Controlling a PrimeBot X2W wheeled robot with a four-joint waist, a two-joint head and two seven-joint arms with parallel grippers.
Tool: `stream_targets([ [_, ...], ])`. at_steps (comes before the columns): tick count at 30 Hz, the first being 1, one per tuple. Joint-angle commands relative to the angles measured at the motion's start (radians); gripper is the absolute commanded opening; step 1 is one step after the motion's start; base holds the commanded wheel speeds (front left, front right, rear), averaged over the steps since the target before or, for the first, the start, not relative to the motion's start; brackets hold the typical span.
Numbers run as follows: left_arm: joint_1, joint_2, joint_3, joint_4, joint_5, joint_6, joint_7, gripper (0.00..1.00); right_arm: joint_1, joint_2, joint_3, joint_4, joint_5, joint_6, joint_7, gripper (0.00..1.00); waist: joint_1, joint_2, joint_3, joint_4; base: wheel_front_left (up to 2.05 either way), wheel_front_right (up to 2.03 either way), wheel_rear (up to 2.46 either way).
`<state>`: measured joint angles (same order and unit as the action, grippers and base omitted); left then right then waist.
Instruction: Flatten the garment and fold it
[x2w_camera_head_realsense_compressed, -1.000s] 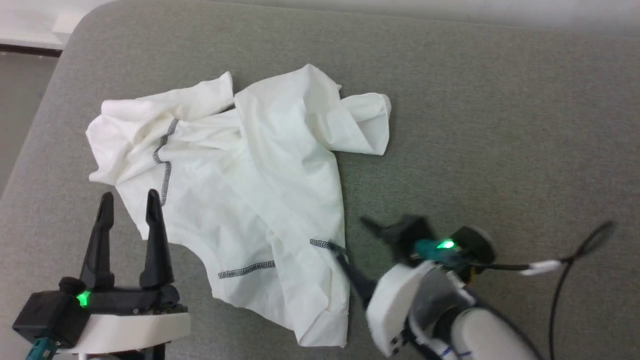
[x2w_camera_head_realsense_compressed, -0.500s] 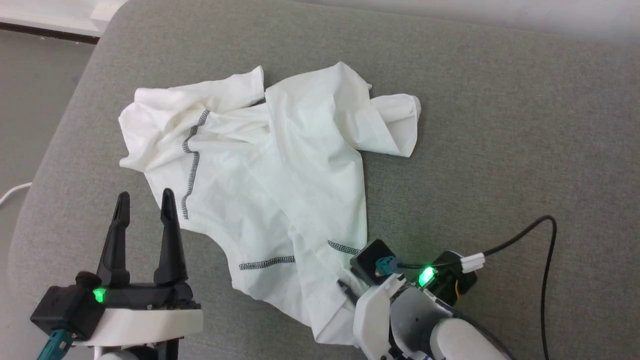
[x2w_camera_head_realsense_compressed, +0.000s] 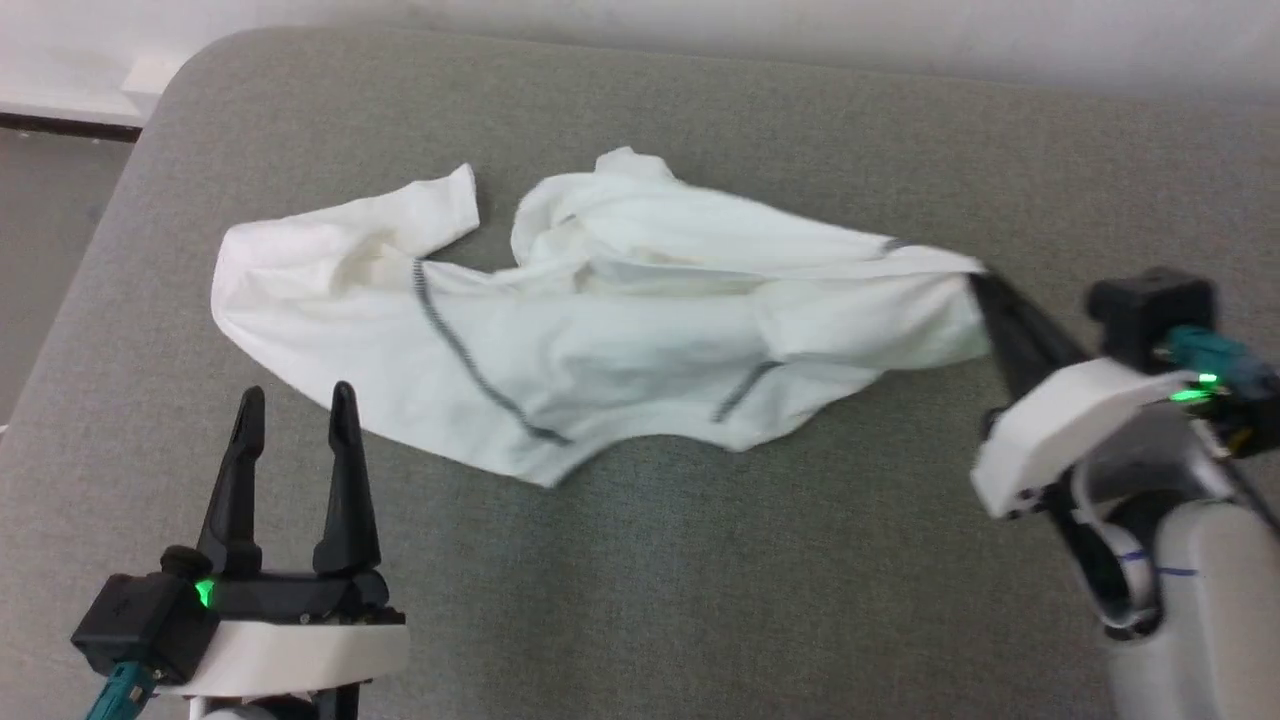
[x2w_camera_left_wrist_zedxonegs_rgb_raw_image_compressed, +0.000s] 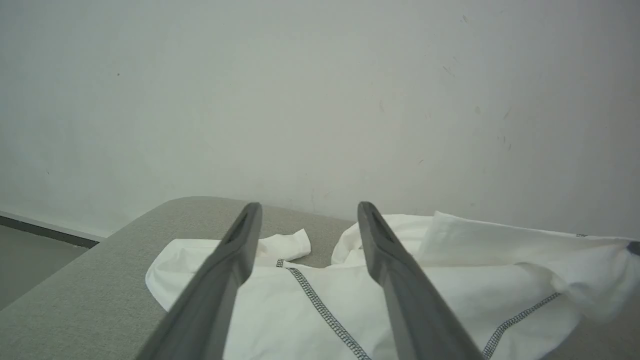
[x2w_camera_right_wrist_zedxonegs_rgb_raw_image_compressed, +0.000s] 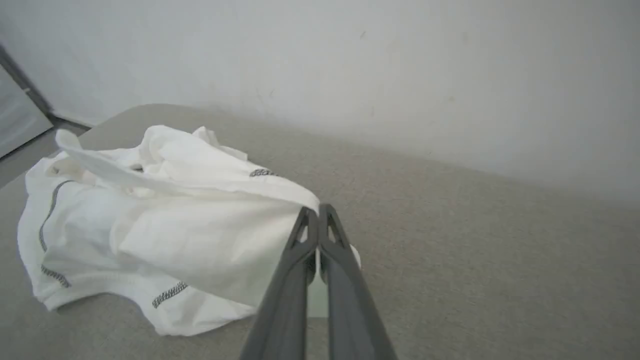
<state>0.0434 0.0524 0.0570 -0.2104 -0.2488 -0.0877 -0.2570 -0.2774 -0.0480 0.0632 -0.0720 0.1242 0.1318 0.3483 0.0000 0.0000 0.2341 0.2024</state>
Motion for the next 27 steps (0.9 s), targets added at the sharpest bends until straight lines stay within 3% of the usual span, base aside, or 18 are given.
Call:
stream_targets([
  [1,0.013,-0.002,0.0,-0.002,0.008,-0.008,-0.005,1.0,0.028,-0.002,-0.067,-0.036,-0.02,-0.001,-0.003,0.0,0.0,0.0,-0.006,-0.015,0.0,0.0,0.0],
  [8,0.02,-0.002,0.005,-0.005,0.001,-0.015,-0.005,1.0,0.263,-0.002,-0.363,-0.11,0.027,-0.001,0.041,0.0,0.0,0.0,0.015,-0.034,0.0,0.0,0.0],
  [12,0.013,-0.002,0.006,-0.001,-0.007,-0.017,-0.005,1.0,0.361,-0.002,-0.403,-0.039,0.063,-0.001,0.032,0.0,0.0,0.0,0.029,-0.041,0.0,0.0,0.0],
  [13,0.011,-0.002,0.007,-0.001,-0.008,-0.018,-0.005,1.0,0.368,-0.002,-0.394,-0.024,0.066,-0.001,0.02,0.32,0.0,0.0,0.031,-0.042,0.0,0.0,0.0],
  [14,0.009,-0.002,0.008,0.001,-0.009,-0.019,-0.005,1.0,0.368,-0.002,-0.379,-0.016,0.063,-0.001,0.005,0.75,0.0,0.0,0.032,-0.044,0.0,0.0,0.0],
  [15,0.007,-0.002,0.009,0.002,-0.009,-0.019,-0.005,1.0,0.36,-0.002,-0.364,-0.013,0.062,-0.001,-0.011,1.0,0.0,0.0,0.034,-0.046,0.0,0.0,0.0],
  [21,-0.003,-0.002,0.008,0.013,-0.006,-0.023,-0.005,1.0,0.28,-0.002,-0.267,-0.069,0.029,-0.001,-0.065,1.0,0.0,0.0,0.03,-0.046,0.0,0.0,0.0],
  [27,-0.012,-0.002,0.0,0.017,-0.017,-0.022,-0.005,1.0,0.206,-0.002,-0.07,-0.161,-0.047,-0.001,0.021,1.0,0.0,0.0,0.035,-0.028,0.0,0.0,0.0],
])
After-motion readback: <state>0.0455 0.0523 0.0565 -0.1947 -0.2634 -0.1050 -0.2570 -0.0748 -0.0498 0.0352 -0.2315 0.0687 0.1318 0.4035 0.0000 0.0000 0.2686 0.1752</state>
